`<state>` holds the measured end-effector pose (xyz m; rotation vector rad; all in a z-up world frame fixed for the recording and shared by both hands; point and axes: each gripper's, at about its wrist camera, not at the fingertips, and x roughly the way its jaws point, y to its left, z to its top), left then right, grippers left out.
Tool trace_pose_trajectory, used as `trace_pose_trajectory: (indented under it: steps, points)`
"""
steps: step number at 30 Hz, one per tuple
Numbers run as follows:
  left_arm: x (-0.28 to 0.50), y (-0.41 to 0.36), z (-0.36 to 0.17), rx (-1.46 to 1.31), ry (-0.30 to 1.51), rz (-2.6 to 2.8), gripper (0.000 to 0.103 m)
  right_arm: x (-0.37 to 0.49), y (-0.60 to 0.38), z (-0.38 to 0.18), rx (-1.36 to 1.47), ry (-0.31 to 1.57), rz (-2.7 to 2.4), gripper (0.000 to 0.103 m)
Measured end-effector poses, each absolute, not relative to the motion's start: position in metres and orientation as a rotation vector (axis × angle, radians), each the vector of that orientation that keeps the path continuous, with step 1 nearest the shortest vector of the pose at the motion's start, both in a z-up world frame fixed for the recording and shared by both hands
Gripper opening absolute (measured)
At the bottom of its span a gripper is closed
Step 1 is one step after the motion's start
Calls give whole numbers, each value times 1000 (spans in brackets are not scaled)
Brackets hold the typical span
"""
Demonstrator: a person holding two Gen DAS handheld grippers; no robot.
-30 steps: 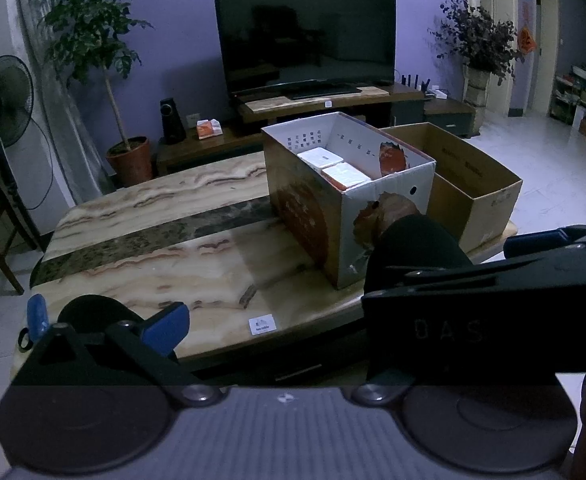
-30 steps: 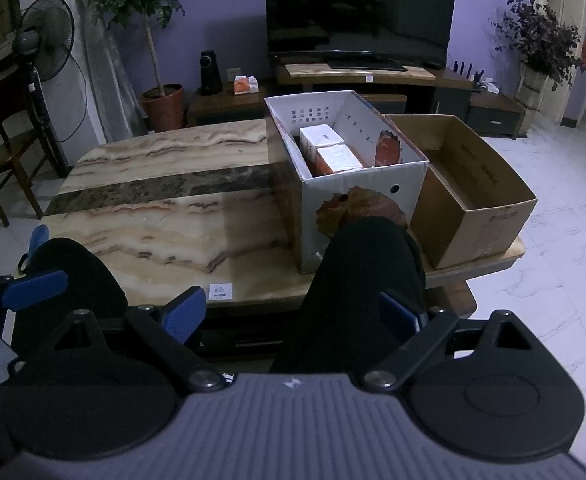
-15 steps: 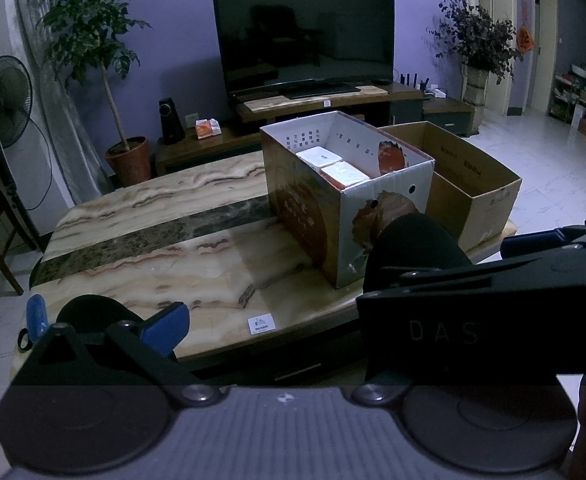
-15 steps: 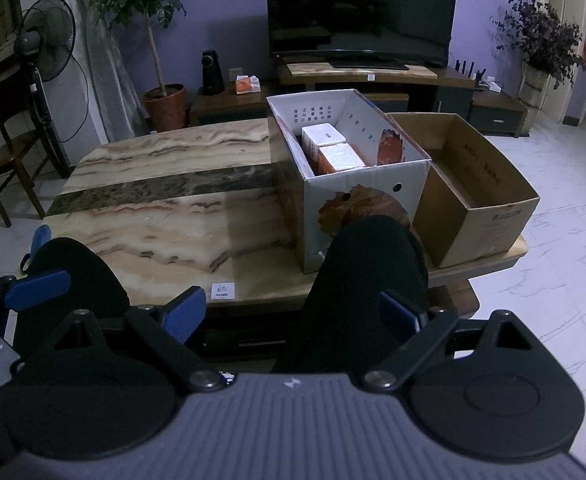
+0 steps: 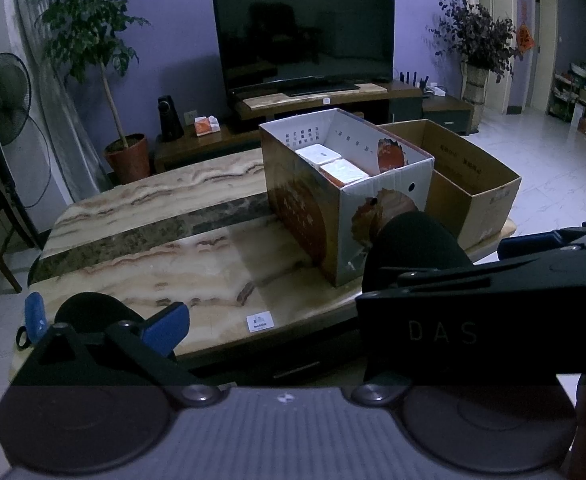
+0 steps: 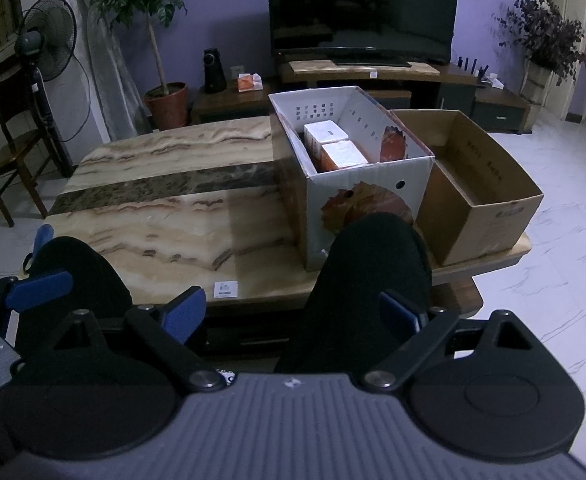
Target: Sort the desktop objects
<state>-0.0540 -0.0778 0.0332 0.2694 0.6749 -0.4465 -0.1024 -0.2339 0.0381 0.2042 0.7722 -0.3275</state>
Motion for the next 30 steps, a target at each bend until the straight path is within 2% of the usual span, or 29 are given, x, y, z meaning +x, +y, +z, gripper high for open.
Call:
trace_pose_trajectory:
  steps: [30]
  points:
    - [-54, -79, 33, 260, 682, -451, 102, -101, -234, 37, 230, 776, -312, 93]
